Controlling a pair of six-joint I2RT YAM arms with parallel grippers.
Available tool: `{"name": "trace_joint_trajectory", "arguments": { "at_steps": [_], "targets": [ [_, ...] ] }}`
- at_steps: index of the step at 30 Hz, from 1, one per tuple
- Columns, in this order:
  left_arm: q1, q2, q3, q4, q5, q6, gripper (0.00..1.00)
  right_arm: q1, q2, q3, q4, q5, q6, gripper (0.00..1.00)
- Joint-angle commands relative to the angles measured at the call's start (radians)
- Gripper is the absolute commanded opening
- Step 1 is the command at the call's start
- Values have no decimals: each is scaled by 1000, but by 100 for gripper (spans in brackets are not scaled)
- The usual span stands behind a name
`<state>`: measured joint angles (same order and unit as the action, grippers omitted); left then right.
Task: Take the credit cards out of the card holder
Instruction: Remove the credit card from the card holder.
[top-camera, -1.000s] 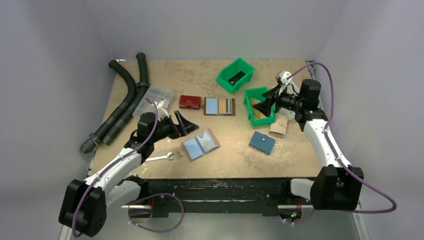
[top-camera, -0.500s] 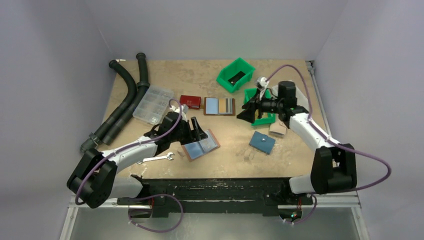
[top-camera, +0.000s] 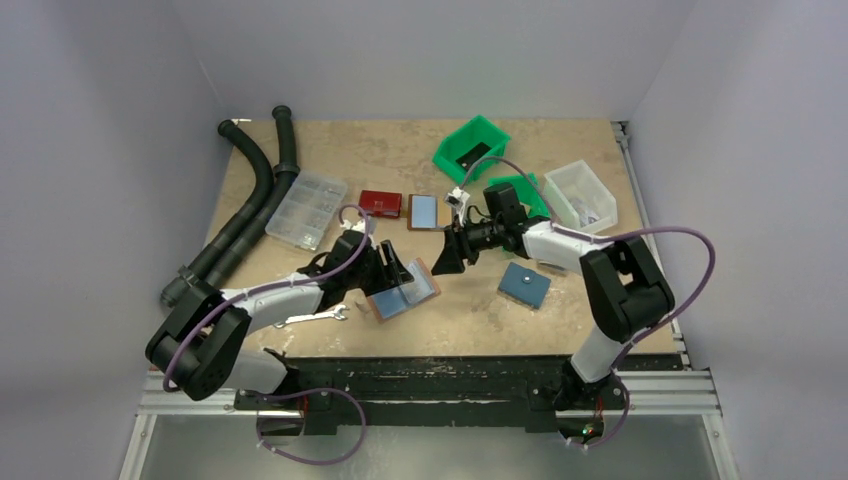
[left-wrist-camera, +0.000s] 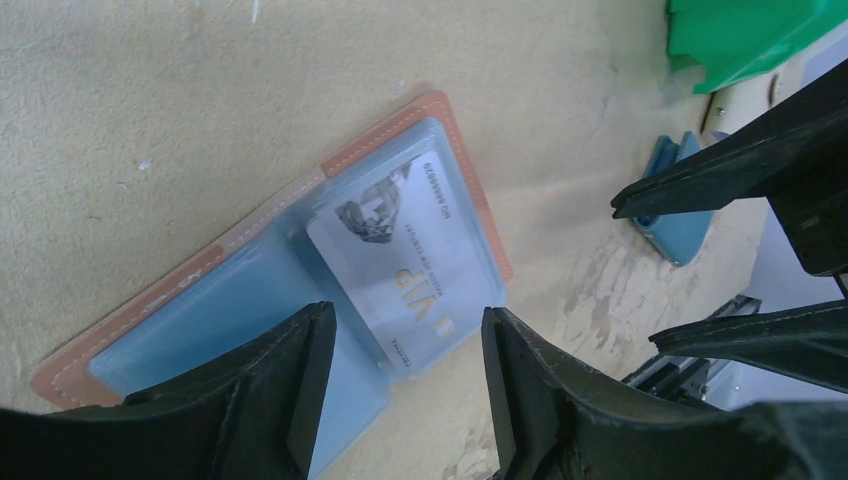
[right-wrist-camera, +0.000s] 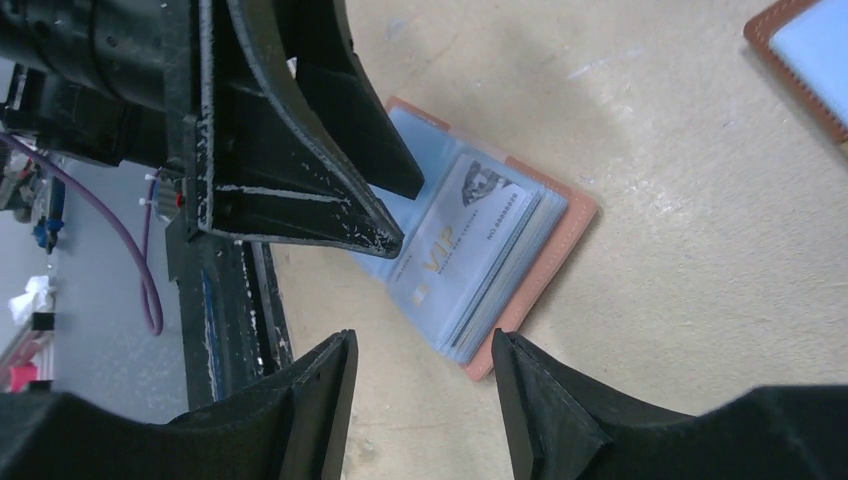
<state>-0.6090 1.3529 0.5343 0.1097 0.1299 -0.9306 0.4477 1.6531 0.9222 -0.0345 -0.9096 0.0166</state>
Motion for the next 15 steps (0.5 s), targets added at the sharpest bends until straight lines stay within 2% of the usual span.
{"name": "trace_joint_trajectory", "arguments": {
  "at_steps": [1,7,12,15],
  "targets": [
    [-5,29,-11,40,-27,-28,57,22,63,69,26,31,91,59],
    [-6,62,-21,65,-22,-22,51,43,120,90,21,13,110,55],
    [-6,108,-17,93,-5,-10,45,46,140,97,20,-3,122,45],
    [-6,139,-14,109,1,3,40,46,150,102,20,-9,129,43]
  ]
}}
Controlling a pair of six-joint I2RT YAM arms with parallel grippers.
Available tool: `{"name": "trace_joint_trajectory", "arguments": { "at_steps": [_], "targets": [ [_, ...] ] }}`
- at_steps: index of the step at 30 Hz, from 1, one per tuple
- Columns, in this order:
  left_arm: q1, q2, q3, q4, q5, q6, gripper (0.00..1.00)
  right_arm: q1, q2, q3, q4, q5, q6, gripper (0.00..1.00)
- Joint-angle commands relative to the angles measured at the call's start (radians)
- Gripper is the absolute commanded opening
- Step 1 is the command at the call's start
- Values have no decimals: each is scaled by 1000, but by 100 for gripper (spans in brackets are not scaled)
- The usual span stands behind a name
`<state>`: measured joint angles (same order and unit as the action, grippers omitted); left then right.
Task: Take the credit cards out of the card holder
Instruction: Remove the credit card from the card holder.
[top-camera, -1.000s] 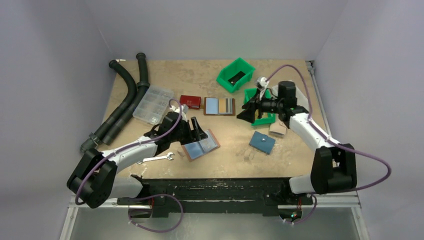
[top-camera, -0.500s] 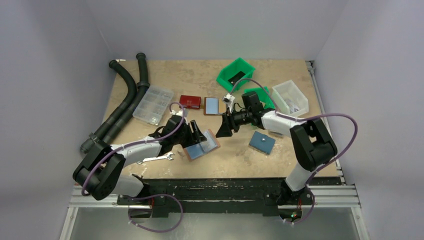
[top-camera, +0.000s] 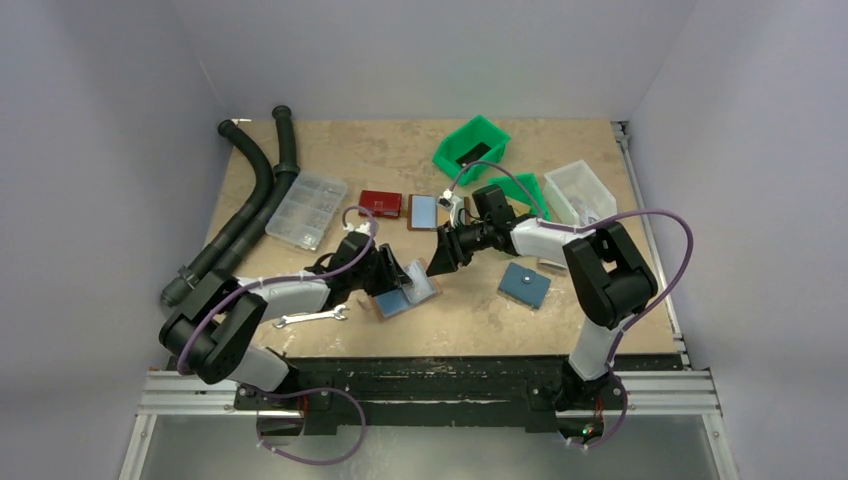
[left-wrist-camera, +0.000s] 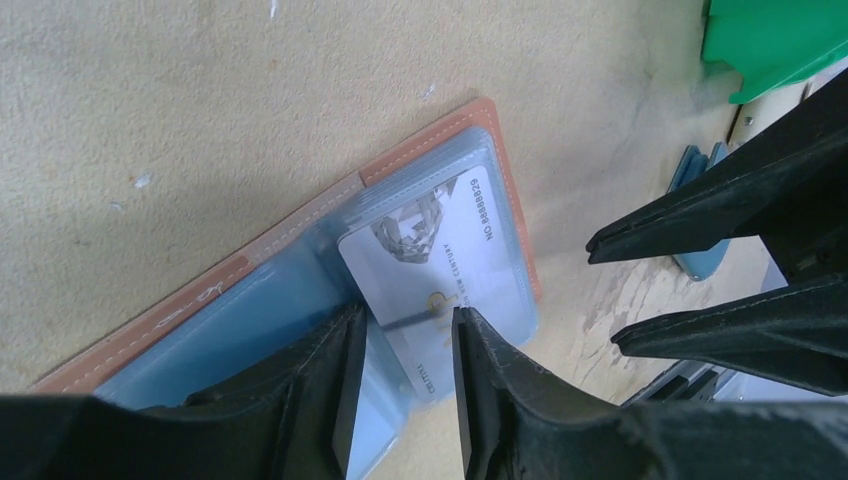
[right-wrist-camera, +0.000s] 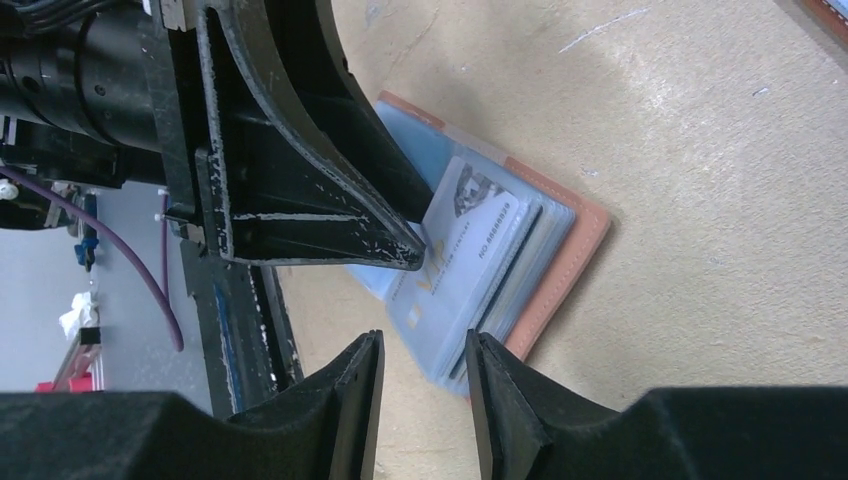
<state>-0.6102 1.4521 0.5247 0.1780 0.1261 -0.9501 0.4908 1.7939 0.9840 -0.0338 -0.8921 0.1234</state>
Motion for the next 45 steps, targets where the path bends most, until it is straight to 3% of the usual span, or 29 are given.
{"name": "trace_joint_trajectory", "arguments": {
  "at_steps": [1,11,32,45],
  "targets": [
    [-5,49,-4,45,9,31,38,2,12,41,18,-25,23,43],
    [-5,168,39,109,39,109,21,3,25,60,-14,45,13,42],
    [-5,219,9,164,-9,63,12,-2,33,77,-53,191,25,38],
    [-4,215,-8,174,-20,43,10,-2,13,85,-83,220,14,44]
  ]
}}
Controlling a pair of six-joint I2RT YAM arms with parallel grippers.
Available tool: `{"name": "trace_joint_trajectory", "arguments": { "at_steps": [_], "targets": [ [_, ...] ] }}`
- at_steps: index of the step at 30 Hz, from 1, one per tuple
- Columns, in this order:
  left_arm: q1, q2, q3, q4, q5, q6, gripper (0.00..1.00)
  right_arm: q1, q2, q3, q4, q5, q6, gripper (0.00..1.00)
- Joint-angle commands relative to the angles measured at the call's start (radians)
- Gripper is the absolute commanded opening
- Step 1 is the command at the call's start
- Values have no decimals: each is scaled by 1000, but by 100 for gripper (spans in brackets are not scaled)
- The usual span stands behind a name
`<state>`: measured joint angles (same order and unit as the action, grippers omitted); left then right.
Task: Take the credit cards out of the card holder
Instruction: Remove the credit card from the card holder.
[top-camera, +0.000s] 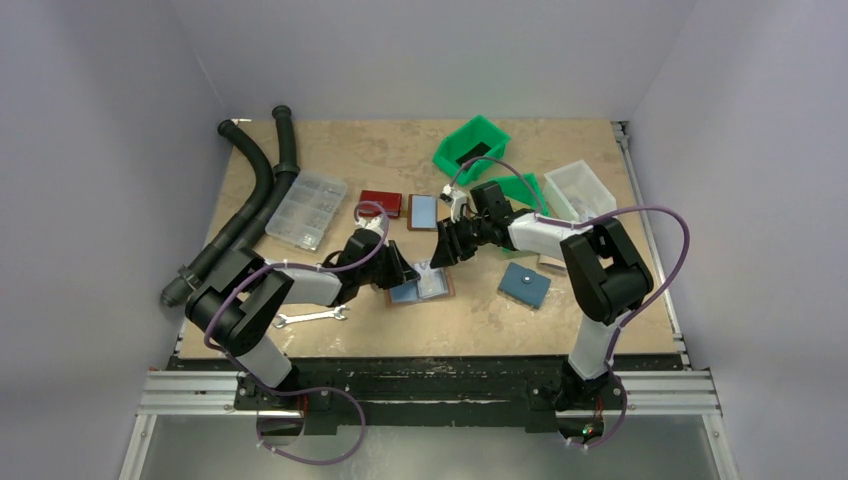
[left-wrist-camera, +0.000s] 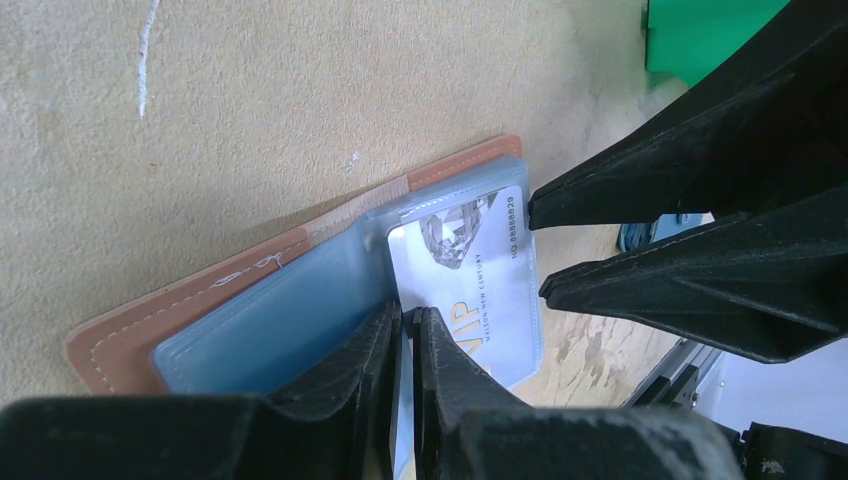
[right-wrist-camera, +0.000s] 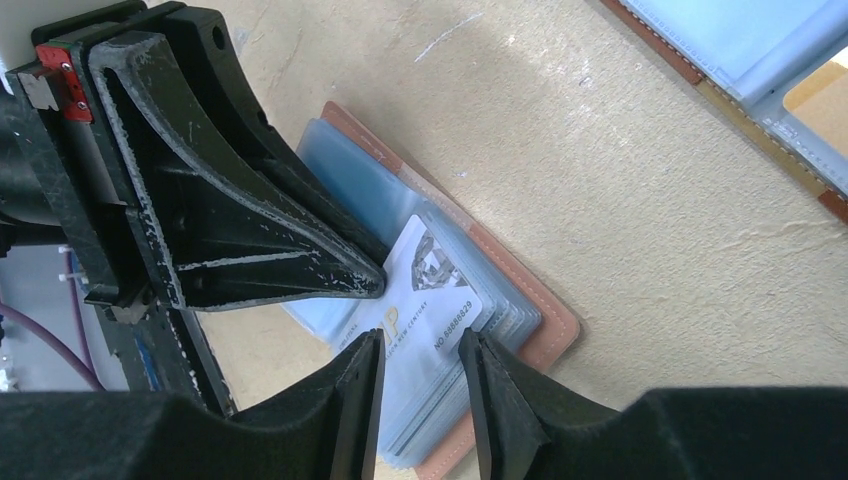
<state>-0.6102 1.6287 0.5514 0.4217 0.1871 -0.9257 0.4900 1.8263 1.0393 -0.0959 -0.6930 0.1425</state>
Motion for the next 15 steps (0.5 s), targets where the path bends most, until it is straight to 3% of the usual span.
{"name": "trace_joint_trajectory", "arguments": {
  "at_steps": [1,15],
  "targets": [
    [-4,39,-35,-68,-80,18,10,-1,-21,30,-21,20,-6,44],
    [-5,41,-56,-27,-61,4,6,4,26,36,-32,-27,11,41]
  ]
}}
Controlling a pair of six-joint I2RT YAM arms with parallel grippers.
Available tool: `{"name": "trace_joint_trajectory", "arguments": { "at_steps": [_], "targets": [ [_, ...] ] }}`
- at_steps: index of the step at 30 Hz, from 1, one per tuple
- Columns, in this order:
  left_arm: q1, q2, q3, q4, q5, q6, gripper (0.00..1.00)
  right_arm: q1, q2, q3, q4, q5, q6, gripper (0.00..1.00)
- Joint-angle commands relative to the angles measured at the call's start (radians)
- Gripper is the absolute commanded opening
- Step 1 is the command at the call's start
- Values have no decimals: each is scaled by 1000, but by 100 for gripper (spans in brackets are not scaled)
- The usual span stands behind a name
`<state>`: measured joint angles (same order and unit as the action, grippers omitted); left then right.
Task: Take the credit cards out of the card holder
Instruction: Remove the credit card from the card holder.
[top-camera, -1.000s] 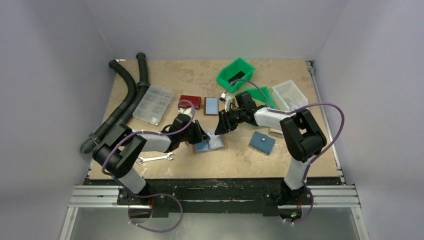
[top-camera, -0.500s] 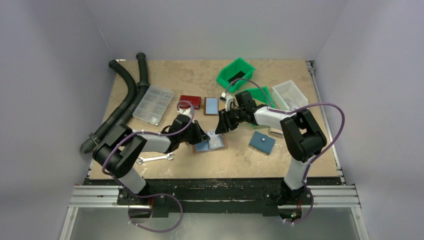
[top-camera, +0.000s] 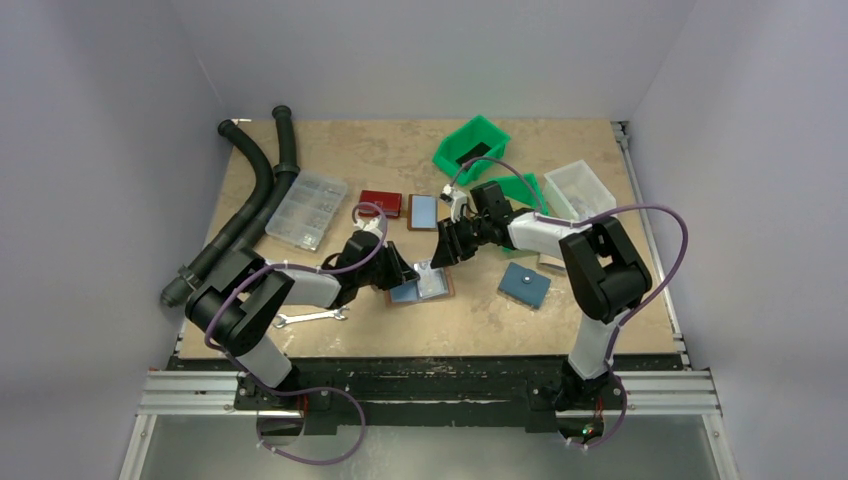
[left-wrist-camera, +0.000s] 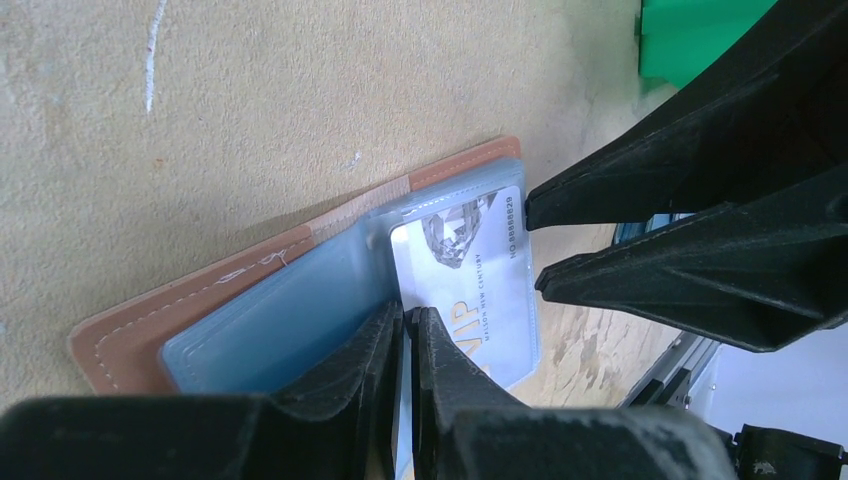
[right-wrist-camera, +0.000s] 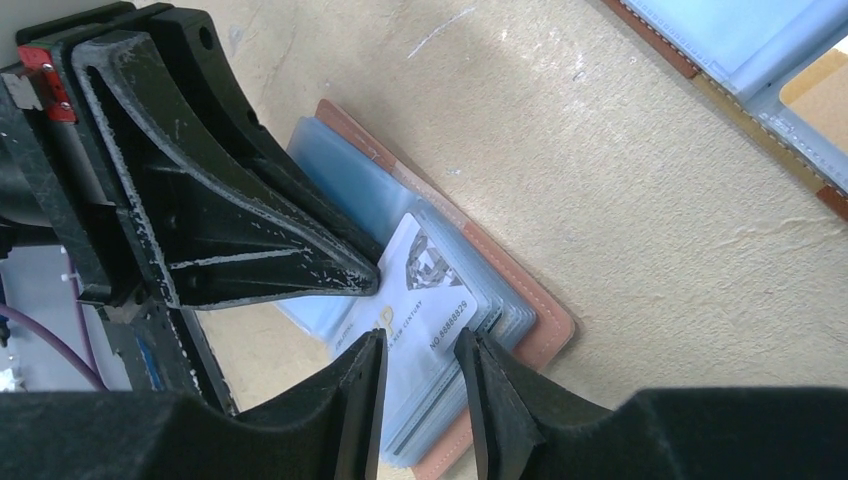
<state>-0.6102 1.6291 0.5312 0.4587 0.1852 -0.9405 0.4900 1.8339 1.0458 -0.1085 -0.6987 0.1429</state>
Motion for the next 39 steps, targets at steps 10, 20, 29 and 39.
{"name": "trace_joint_trajectory", "arguments": {
  "at_steps": [10,20,29,39],
  "targets": [
    [-4,38,-48,-54,-59,13,5,4,-1,37,-32,-17,-13,47],
    [-5,36,-52,-51,-60,9,5,4,-25,41,-37,-66,-31,42],
    [-5,35,-57,-46,-59,7,4,4,-55,56,-76,-96,-93,40],
    [-4,35,-60,-42,-59,4,4,4,-35,54,-80,-48,-84,39]
  ]
}}
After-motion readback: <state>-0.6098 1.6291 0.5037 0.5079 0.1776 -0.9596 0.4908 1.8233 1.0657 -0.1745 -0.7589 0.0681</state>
